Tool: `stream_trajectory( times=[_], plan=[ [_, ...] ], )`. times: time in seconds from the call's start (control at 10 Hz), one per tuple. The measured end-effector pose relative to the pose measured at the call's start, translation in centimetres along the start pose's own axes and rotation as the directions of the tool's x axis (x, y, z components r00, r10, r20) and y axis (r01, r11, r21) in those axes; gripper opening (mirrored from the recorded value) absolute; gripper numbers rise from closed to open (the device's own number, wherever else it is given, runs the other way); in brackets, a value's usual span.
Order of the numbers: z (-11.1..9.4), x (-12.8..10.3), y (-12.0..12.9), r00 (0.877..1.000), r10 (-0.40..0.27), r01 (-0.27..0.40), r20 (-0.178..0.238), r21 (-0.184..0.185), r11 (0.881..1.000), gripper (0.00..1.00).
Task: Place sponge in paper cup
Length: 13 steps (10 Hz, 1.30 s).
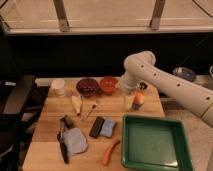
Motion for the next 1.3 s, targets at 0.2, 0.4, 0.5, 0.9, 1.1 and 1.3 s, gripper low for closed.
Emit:
stream_trajectory(
  times=[0.2,0.4,0.5,0.9,1.1,1.3],
  plan=[
    [1.2,-1.0,1.0,1.0,-0.025,0.026,0.012,-0.03,0.999,0.8],
    [3.8,-3.9,1.8,0.997,-0.056,0.058,0.045,-0.06,0.997,0.8],
    [5.2,-4.9,2.3,0.996,-0.058,0.063,0.071,-0.074,0.995,0.8],
    [9.0,-6.0,3.1,0.996,-0.032,0.042,0.081,-0.121,0.992,0.8],
    [11.1,-5.4,3.6,0.998,0.002,0.009,0.07,-0.147,0.989,0.8],
    [13.1,-5.5,4.3,0.997,0.02,-0.007,0.069,-0.187,0.982,0.8]
  ],
)
